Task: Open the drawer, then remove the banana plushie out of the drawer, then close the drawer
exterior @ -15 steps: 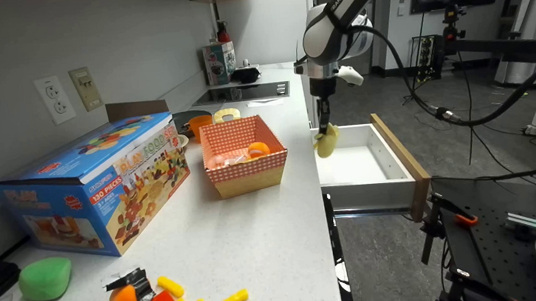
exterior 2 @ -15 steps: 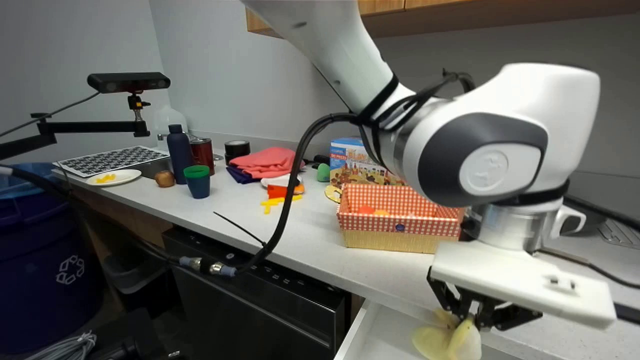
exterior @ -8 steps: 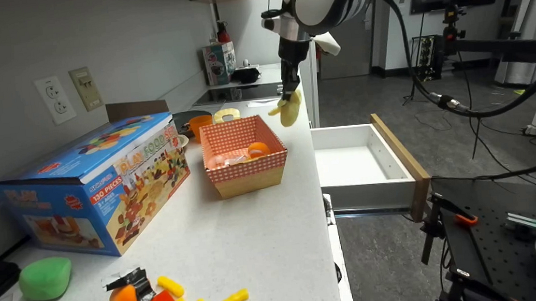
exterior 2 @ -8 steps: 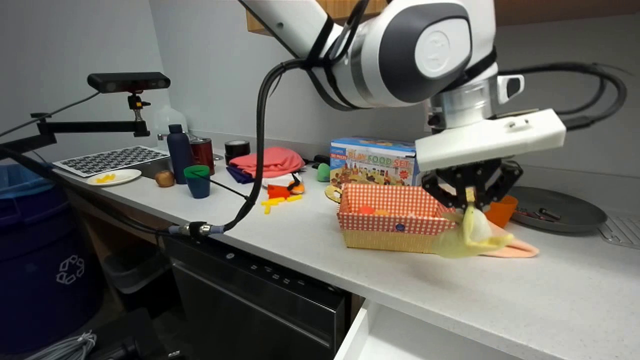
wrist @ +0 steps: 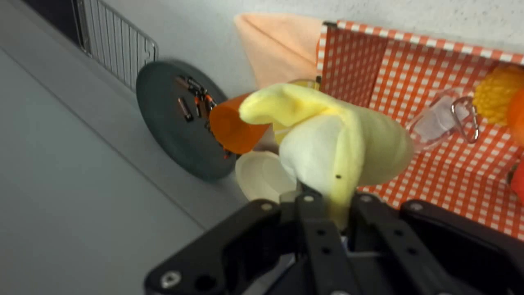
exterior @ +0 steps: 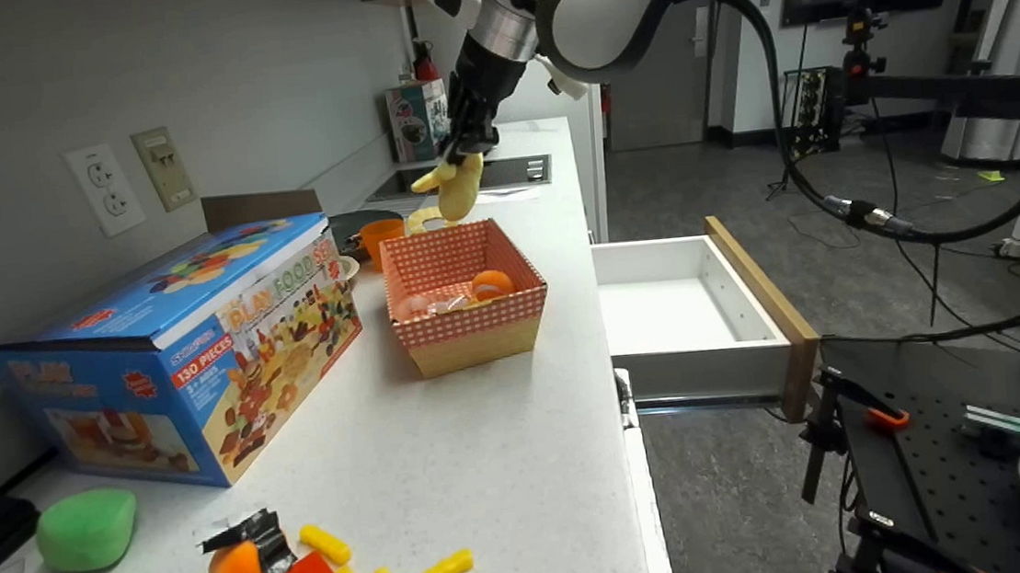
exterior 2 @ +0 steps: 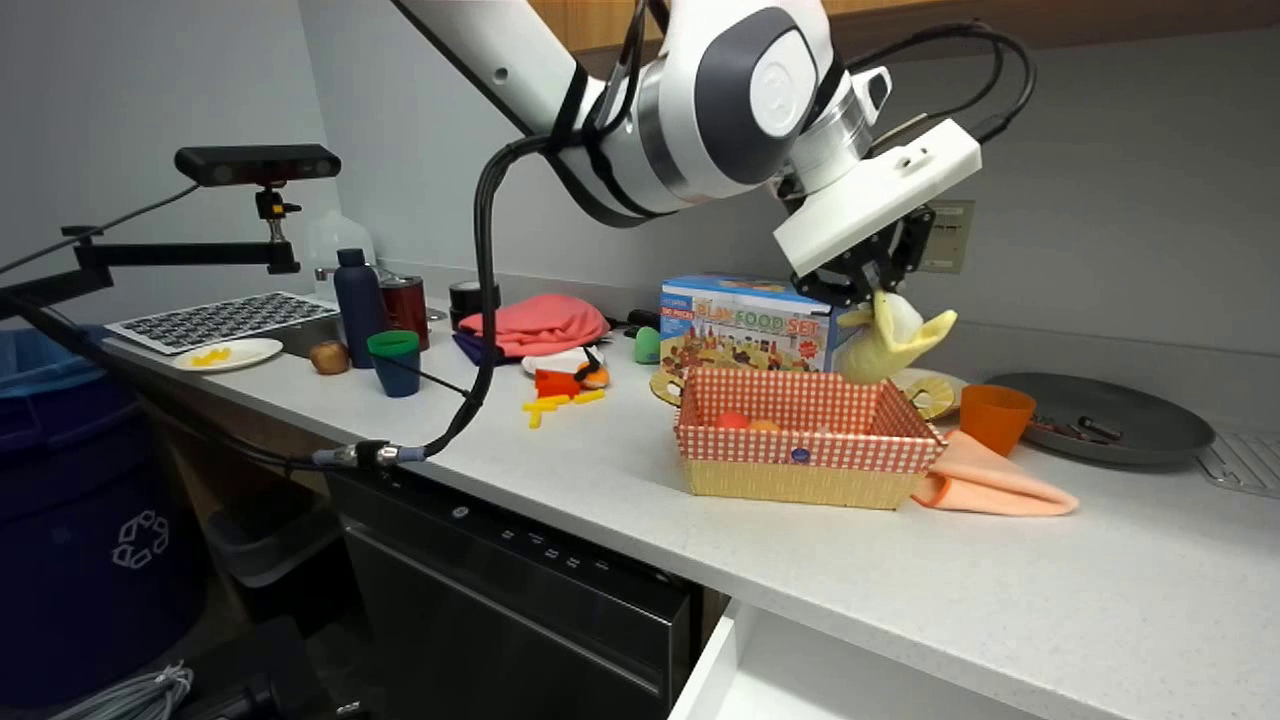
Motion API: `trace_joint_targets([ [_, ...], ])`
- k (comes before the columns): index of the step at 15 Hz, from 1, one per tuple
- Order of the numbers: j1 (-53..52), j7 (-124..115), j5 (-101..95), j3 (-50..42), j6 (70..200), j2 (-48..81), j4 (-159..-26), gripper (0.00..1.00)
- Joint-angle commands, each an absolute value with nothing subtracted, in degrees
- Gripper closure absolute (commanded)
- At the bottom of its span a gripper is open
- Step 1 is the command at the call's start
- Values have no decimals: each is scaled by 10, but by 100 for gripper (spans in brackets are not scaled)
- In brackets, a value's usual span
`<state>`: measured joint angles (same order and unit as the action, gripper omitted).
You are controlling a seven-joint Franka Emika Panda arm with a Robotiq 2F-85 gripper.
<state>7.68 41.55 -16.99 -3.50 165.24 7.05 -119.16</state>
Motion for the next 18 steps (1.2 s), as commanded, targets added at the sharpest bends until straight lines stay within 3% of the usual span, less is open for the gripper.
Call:
trace_joint_targets([
  [1, 84, 472, -128, -7, 1706, 77, -1204, 97],
  [2, 88, 489, -109, 3, 1709, 78, -1209, 97],
  [3, 91, 504, -92, 11, 1704, 78, -1212, 62],
  [5, 97, 538, -45, 29, 1688, 76, -1218, 56],
  [12, 87, 520, -39, 15, 1602, 62, -1216, 2],
  [18, 66, 385, -170, -36, 1492, 44, -1204, 0],
])
